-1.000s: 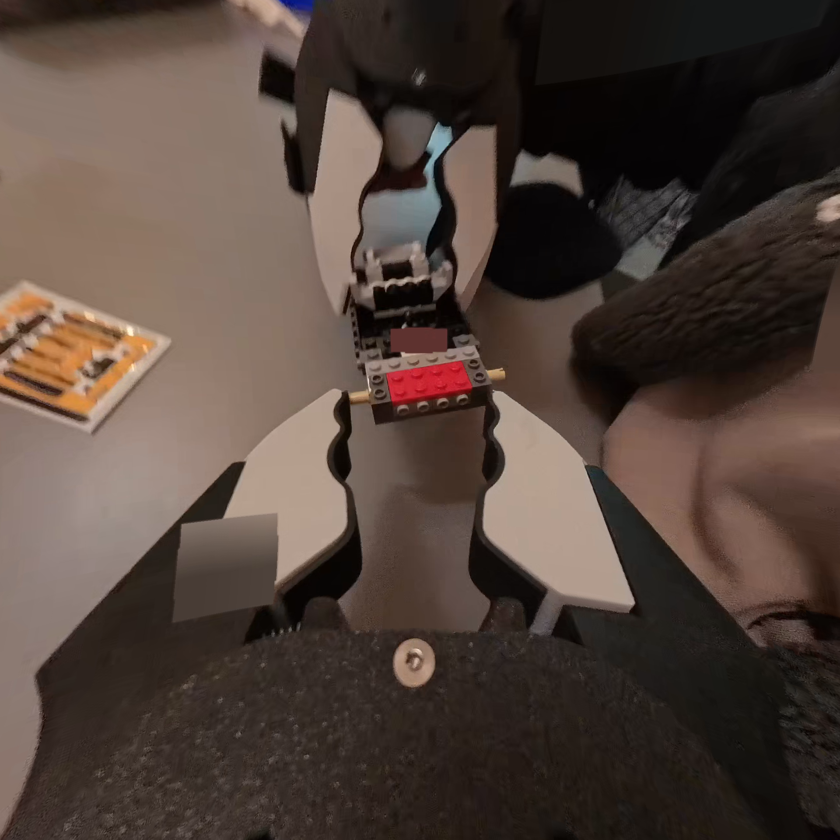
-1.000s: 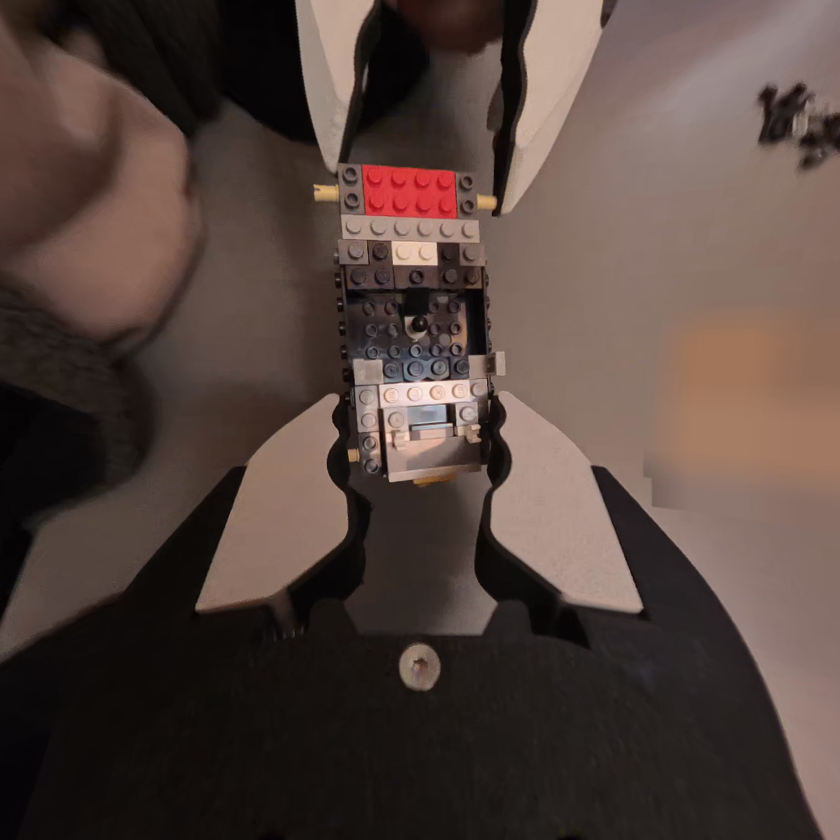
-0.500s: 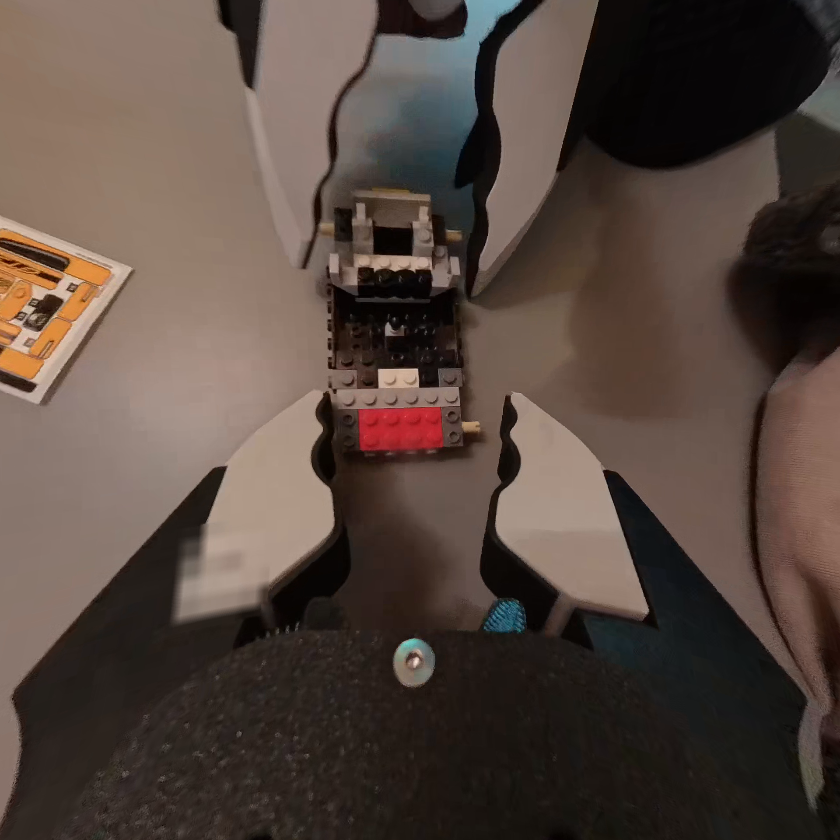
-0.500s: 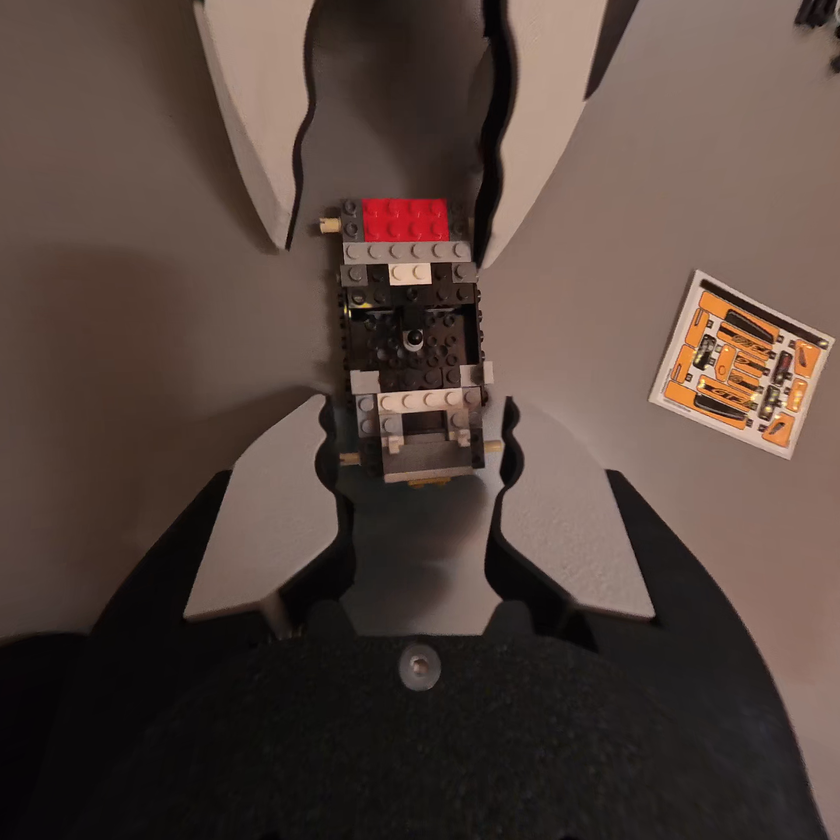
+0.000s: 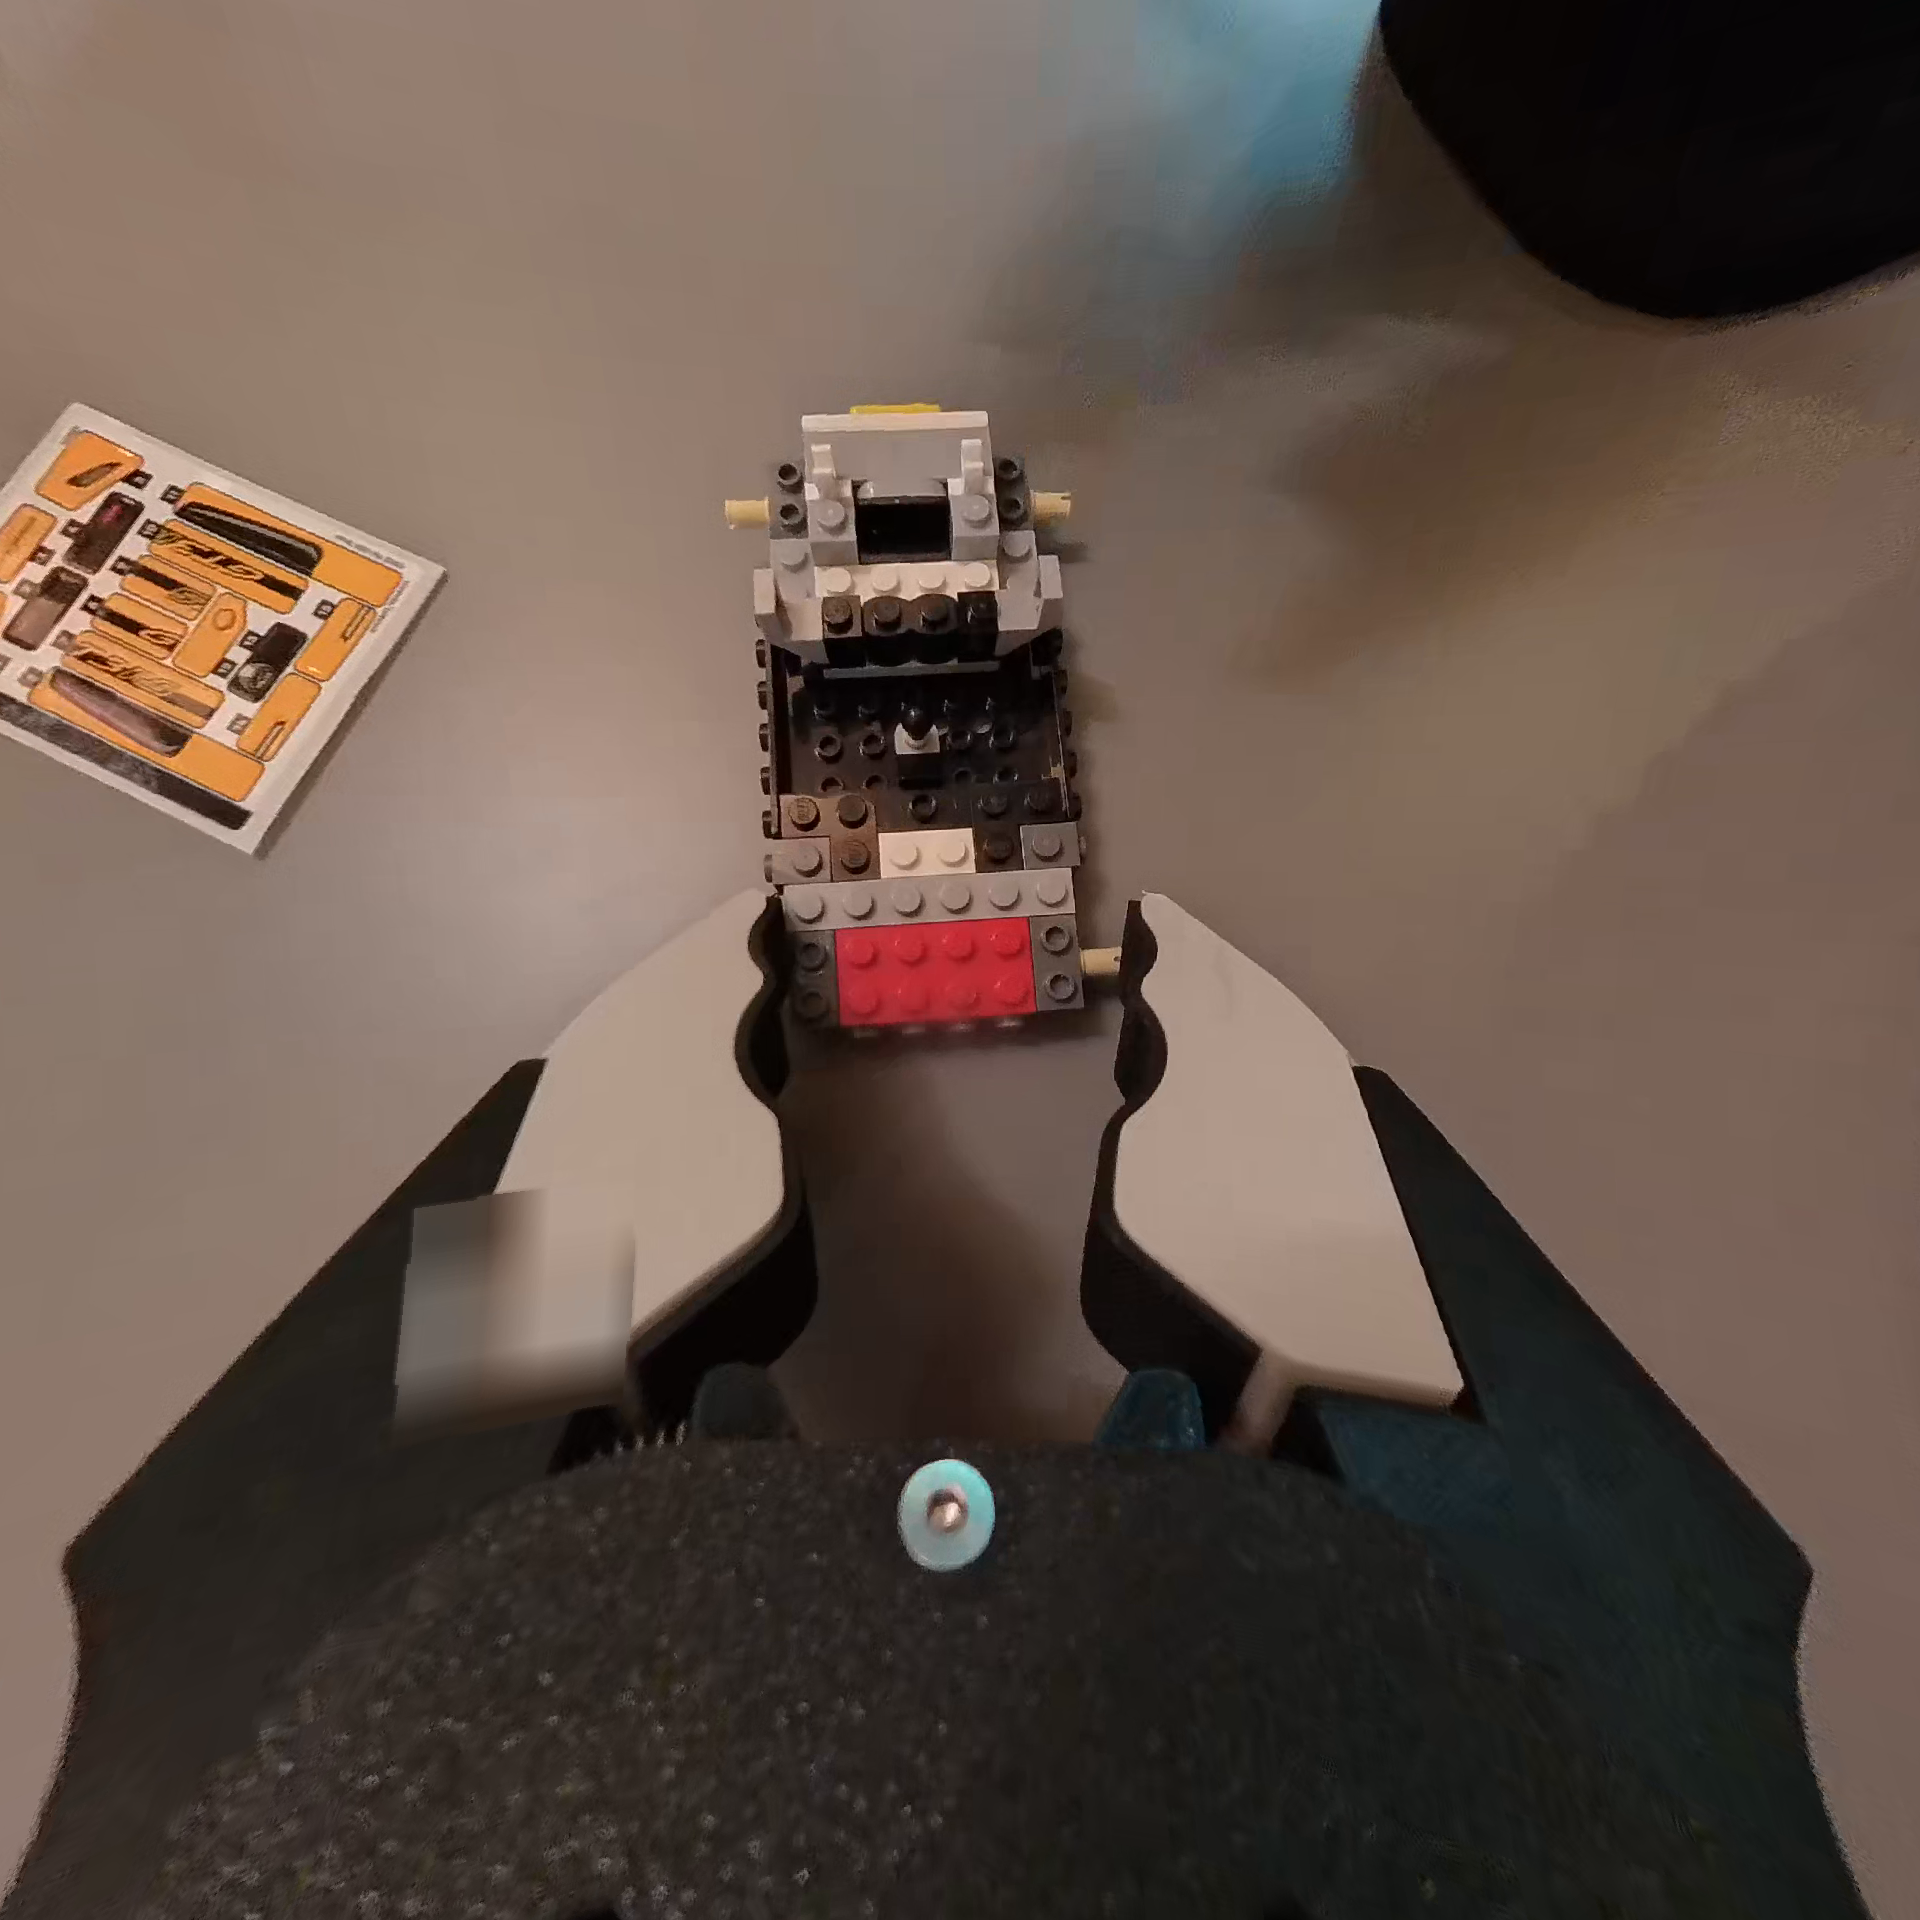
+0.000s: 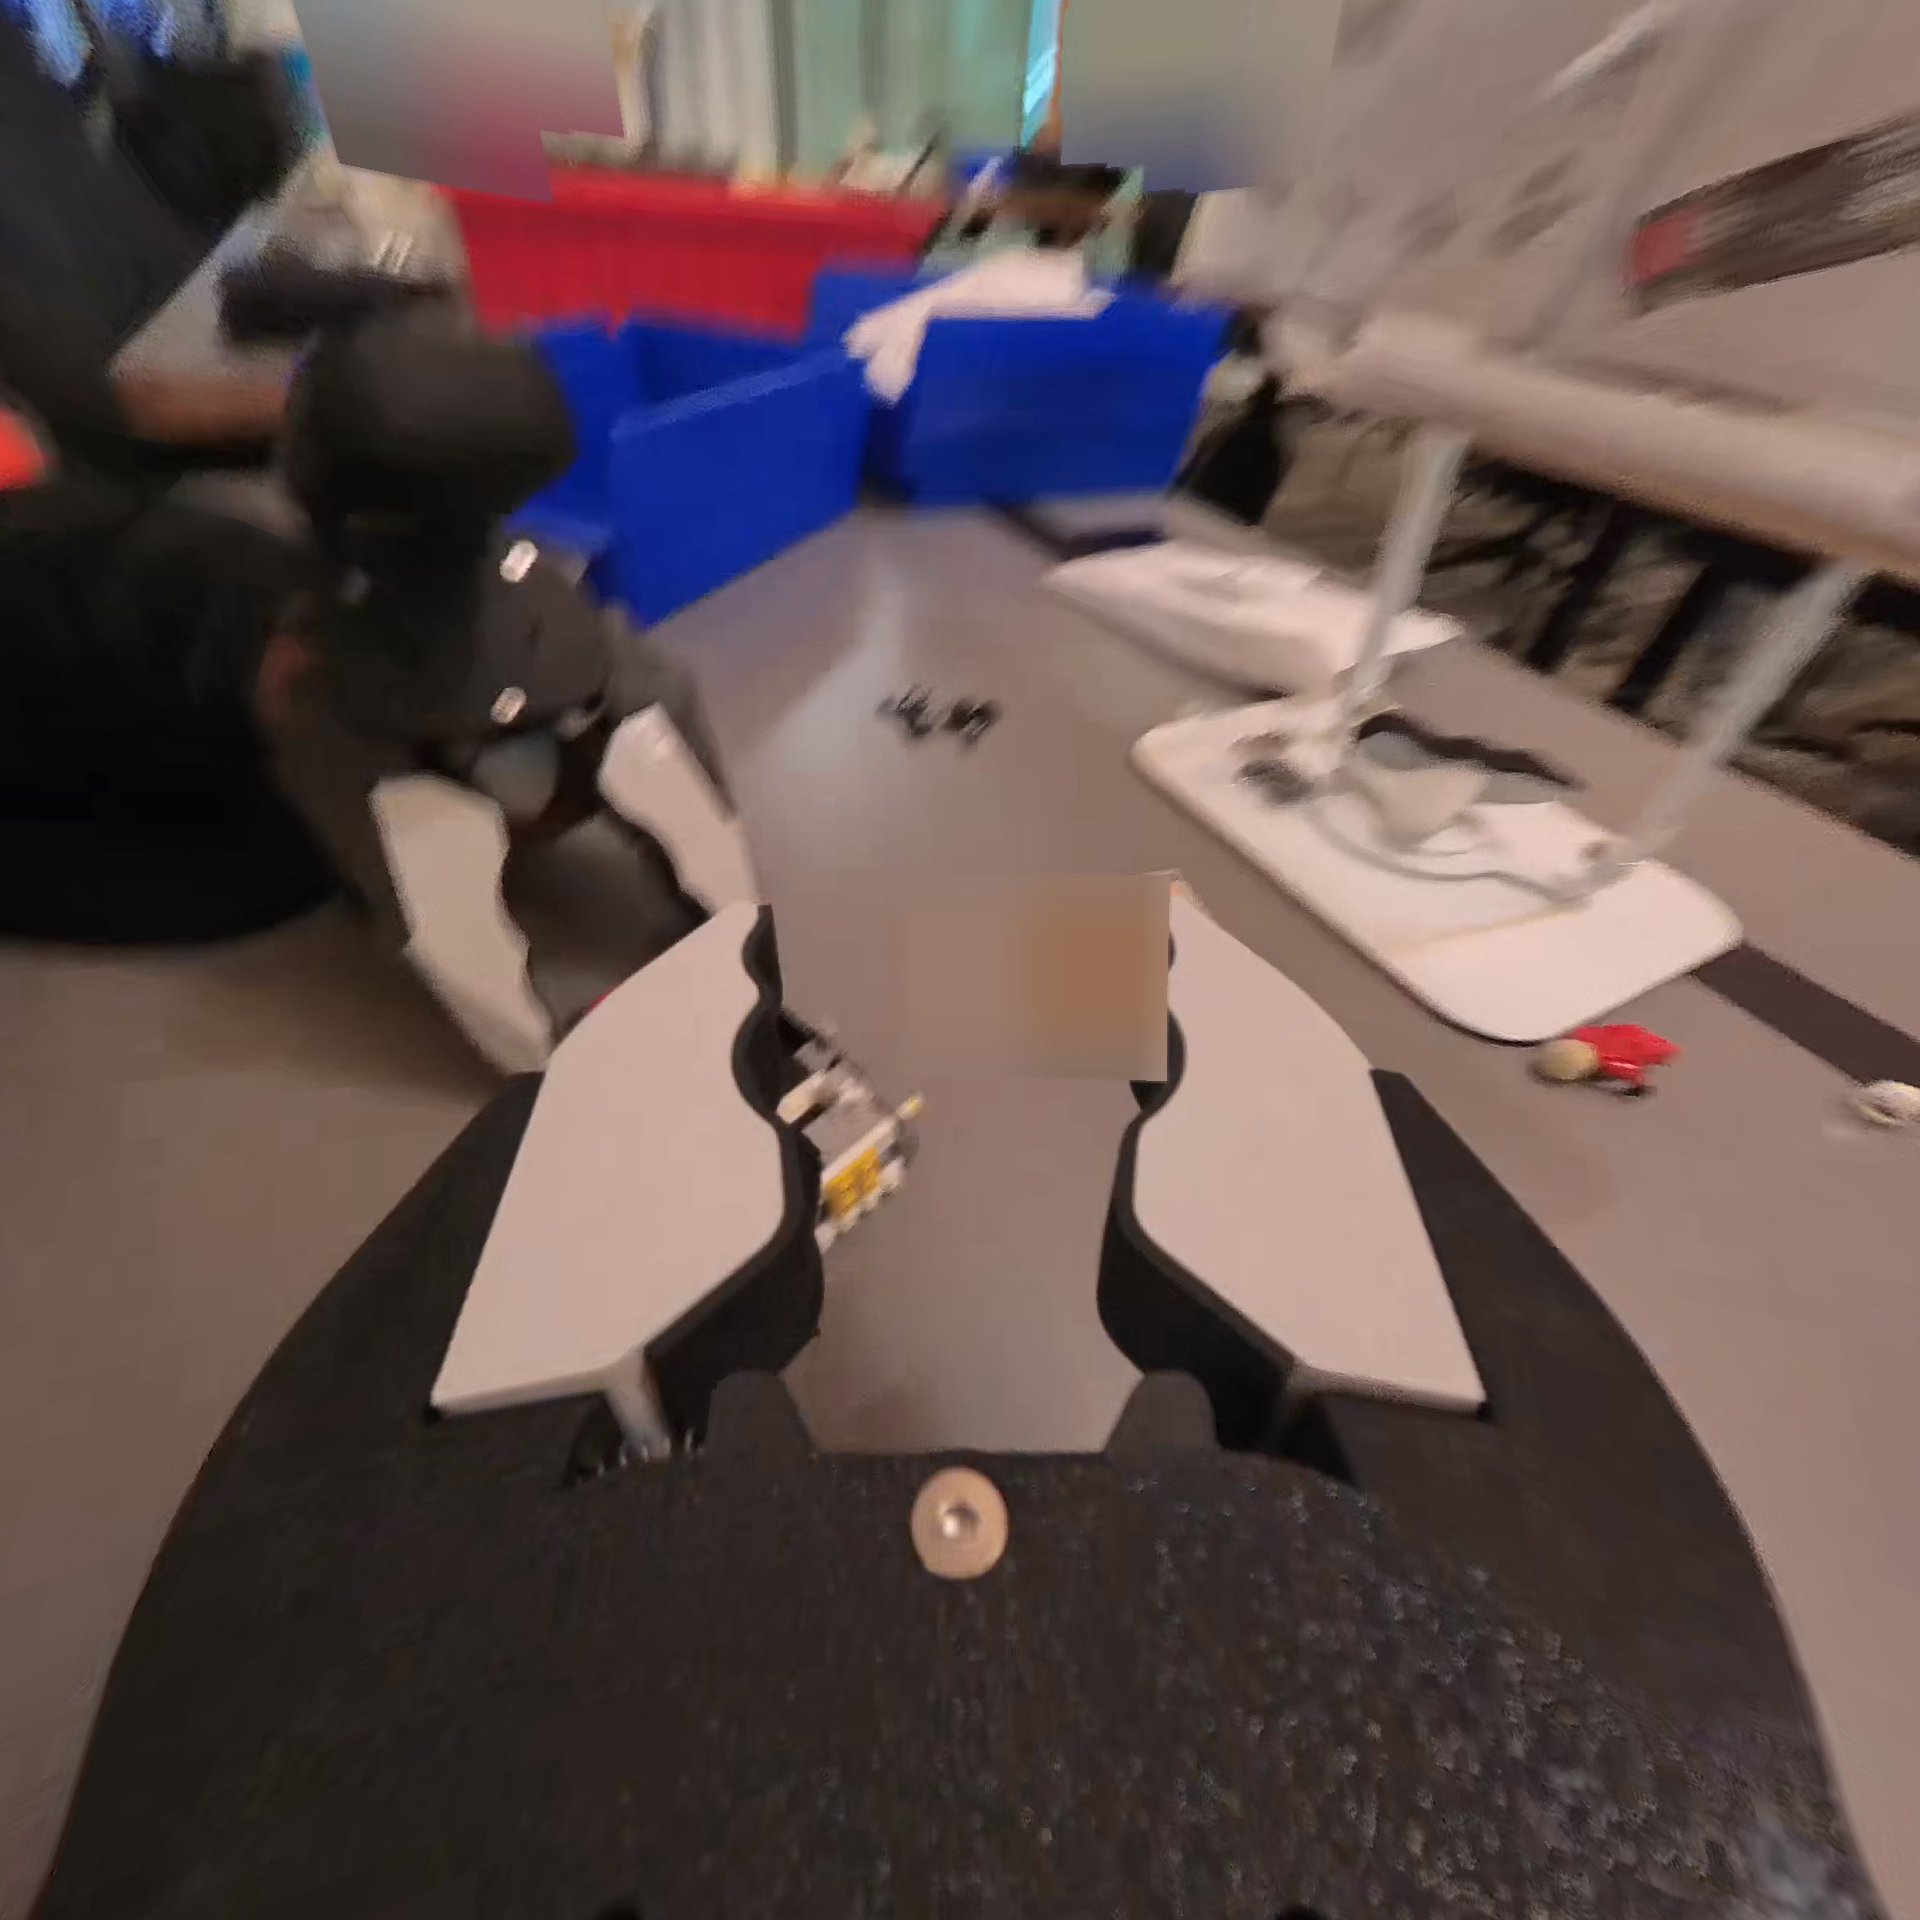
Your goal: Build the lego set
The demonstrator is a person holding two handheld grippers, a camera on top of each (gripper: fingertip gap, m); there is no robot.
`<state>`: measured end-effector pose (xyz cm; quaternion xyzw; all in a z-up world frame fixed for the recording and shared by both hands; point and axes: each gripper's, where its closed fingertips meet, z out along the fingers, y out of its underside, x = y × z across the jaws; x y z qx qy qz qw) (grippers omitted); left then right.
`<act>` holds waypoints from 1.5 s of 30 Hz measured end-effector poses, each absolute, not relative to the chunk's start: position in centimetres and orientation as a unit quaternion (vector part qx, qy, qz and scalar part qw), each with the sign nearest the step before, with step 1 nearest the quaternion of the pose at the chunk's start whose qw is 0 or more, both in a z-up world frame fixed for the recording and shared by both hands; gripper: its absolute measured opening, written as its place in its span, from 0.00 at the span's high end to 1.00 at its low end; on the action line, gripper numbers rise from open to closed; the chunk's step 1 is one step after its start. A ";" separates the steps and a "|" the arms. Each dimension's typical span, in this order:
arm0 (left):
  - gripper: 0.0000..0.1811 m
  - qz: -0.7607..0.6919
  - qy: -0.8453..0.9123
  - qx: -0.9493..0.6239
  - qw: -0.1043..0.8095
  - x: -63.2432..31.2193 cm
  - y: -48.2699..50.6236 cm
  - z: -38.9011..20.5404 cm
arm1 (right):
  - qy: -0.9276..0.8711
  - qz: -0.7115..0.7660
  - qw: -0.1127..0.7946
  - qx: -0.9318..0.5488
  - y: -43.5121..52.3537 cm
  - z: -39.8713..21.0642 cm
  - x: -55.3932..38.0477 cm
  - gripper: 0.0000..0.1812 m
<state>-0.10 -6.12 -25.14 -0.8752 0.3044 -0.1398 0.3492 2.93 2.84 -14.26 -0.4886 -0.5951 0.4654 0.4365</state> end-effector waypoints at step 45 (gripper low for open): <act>0.96 0.080 0.002 -0.708 0.702 -21.6 8.0 -10.3 | -0.379 0.169 0.705 -0.576 27.0 -3.4 -10.2 0.52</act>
